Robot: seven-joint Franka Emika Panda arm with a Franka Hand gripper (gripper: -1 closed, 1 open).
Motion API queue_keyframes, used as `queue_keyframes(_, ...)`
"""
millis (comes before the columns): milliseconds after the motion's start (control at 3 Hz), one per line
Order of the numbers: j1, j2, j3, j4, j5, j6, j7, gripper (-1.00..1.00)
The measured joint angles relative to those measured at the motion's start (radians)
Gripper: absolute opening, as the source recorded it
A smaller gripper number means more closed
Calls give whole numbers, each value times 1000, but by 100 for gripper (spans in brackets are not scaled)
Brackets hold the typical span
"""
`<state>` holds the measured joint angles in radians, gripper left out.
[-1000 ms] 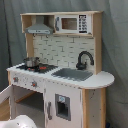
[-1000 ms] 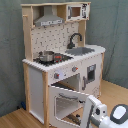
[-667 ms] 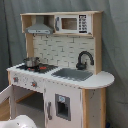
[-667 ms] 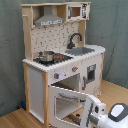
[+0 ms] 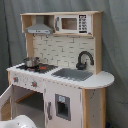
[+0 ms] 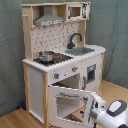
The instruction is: Play with the kitchen
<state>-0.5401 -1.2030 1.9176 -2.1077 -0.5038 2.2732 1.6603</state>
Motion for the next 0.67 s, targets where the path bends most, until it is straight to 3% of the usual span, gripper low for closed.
queue_keyframes(333, 11, 21, -25, -98, -1, 2, -15, 100)
queue_keyframes(667, 5, 21, -66, -166, -2, 35, -76, 100)
